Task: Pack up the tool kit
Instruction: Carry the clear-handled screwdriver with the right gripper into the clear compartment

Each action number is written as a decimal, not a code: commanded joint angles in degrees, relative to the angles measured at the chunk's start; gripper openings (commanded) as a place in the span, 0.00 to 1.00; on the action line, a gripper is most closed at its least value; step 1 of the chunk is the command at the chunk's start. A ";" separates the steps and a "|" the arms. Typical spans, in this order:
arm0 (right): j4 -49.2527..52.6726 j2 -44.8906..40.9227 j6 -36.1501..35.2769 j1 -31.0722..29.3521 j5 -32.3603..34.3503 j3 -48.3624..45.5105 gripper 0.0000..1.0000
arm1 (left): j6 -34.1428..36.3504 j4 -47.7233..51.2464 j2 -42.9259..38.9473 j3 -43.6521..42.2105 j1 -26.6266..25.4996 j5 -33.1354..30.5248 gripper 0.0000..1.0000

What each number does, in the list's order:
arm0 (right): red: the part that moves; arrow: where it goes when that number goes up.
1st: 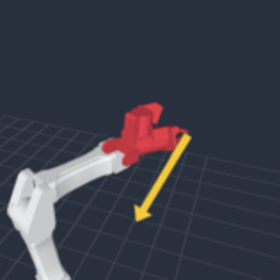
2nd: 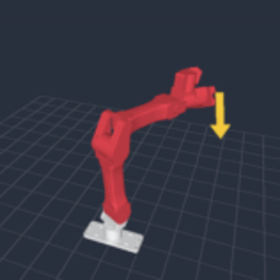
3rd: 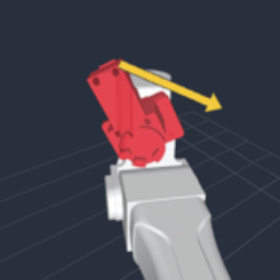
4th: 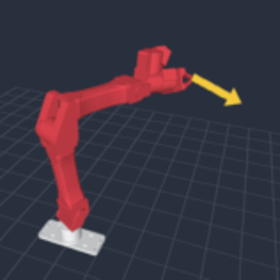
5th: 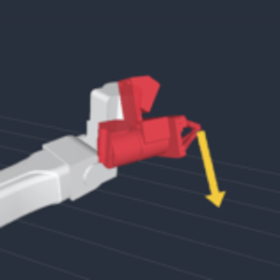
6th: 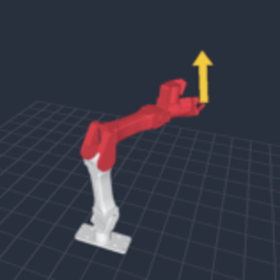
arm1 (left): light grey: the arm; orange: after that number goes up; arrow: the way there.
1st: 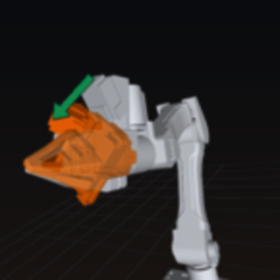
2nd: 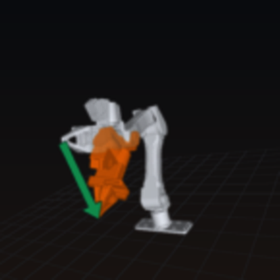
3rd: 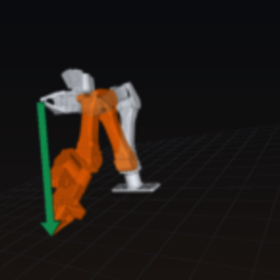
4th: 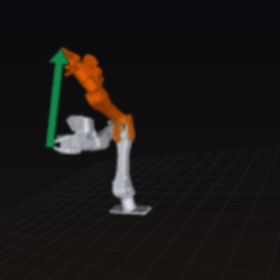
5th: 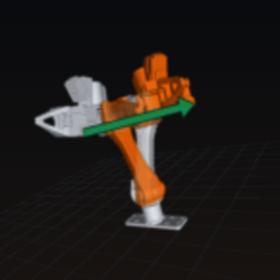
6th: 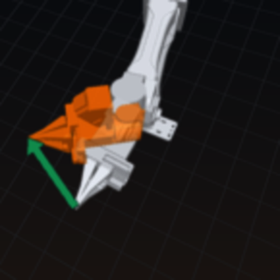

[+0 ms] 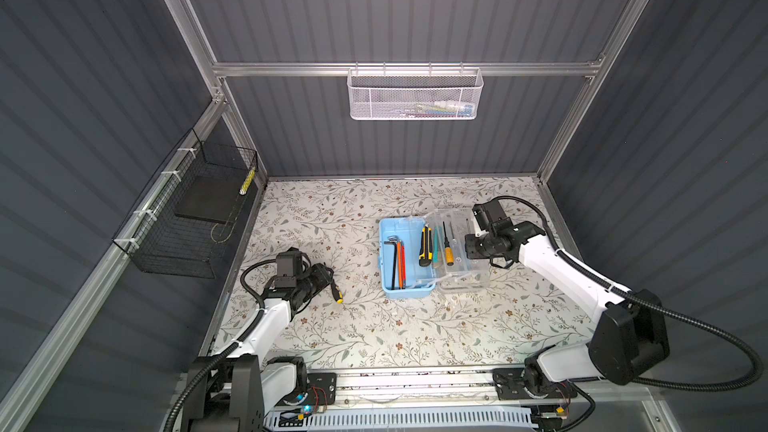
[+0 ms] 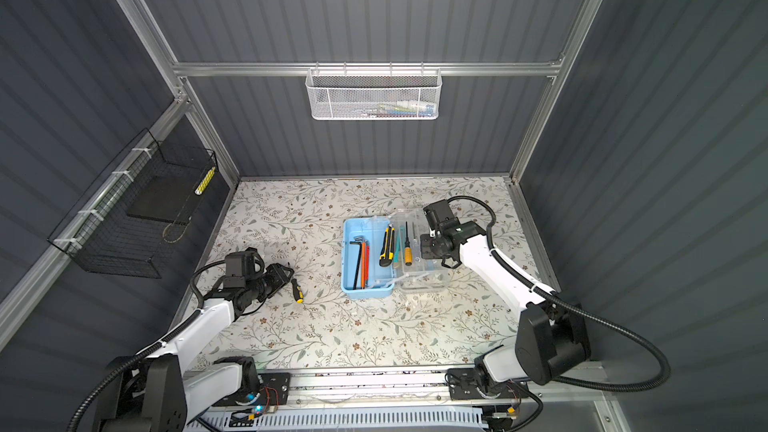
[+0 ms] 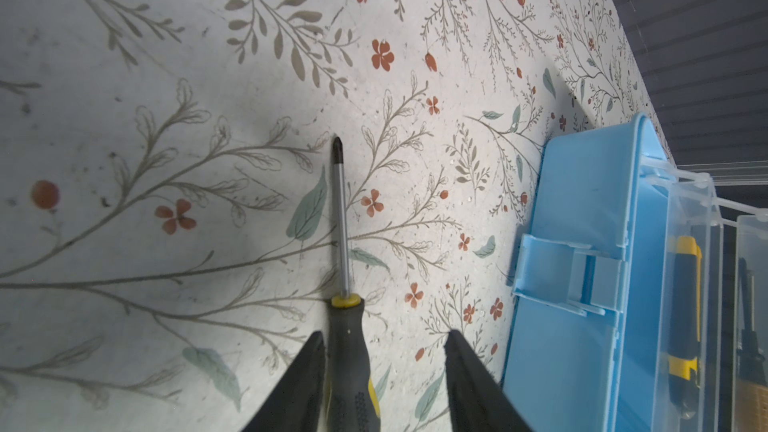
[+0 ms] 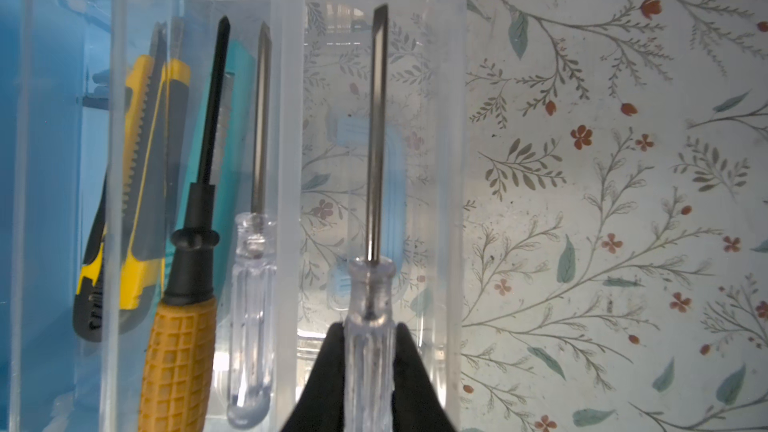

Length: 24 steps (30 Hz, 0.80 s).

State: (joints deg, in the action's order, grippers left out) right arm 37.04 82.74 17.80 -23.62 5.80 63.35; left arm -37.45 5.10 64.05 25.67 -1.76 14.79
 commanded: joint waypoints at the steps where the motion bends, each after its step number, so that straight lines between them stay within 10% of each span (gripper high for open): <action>1: -1.58 1.13 -0.05 0.00 0.64 0.26 0.14 | 1.37 1.27 0.05 1.66 0.35 0.11 0.49; 9: -1.06 1.01 0.39 0.04 -0.18 1.46 0.47 | 1.31 1.22 0.18 1.58 0.35 0.18 0.49; 24: 2.24 -0.91 -0.23 -12.28 1.99 15.06 0.44 | 0.98 0.67 -0.46 0.87 0.35 -0.01 0.48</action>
State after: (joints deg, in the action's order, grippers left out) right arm 38.00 79.70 17.98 -31.62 6.02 74.11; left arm -37.45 5.08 64.03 25.93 -1.76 14.79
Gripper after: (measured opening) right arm 0.433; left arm 0.485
